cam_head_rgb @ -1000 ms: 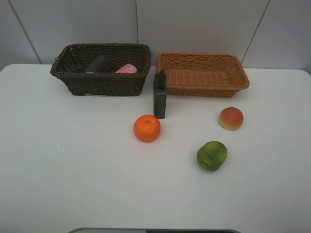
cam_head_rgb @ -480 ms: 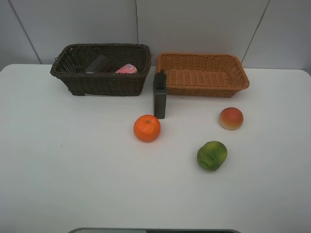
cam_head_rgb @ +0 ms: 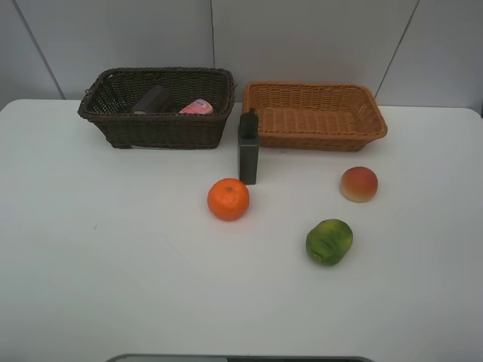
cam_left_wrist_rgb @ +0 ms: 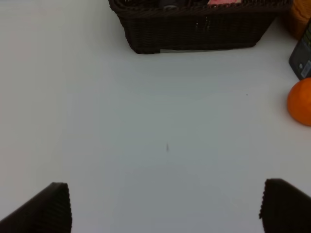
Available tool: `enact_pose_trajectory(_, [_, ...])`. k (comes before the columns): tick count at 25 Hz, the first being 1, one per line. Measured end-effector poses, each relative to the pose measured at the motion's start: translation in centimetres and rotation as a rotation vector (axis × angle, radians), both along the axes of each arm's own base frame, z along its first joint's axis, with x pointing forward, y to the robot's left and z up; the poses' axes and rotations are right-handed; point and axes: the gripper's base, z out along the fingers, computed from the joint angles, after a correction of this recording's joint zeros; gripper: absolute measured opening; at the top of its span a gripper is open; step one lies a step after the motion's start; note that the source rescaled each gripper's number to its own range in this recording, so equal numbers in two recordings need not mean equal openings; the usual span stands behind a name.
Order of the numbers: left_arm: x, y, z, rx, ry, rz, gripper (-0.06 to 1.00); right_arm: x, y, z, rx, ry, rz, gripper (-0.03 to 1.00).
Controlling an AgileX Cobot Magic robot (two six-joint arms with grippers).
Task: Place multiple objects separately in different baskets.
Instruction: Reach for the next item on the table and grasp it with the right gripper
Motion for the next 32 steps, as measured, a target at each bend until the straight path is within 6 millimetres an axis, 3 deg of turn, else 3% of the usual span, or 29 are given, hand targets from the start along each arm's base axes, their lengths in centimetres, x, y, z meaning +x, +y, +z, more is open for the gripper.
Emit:
enact_pose_trajectory(5, [0.0, 0.0, 0.0, 0.000, 0.000, 0.000, 0.97, 5.7, 1.1, -1.2, 0.010, 0.175, -0.011, 0.86])
enact_pose_trajectory(12, [0.0, 0.0, 0.0, 0.001, 0.000, 0.000, 0.97, 11.4, 1.7, -6.8, 0.003, 0.418, -0.044, 0.98])
enact_pose_trajectory(18, [0.0, 0.0, 0.0, 0.001, 0.000, 0.000, 0.97, 14.1, 2.1, -11.1, 0.007, 0.483, -0.028, 1.00])
enact_pose_trajectory(32, [0.0, 0.0, 0.0, 0.001, 0.000, 0.000, 0.97, 16.8, 5.1, -16.7, 0.041, 0.471, 0.058, 1.00])
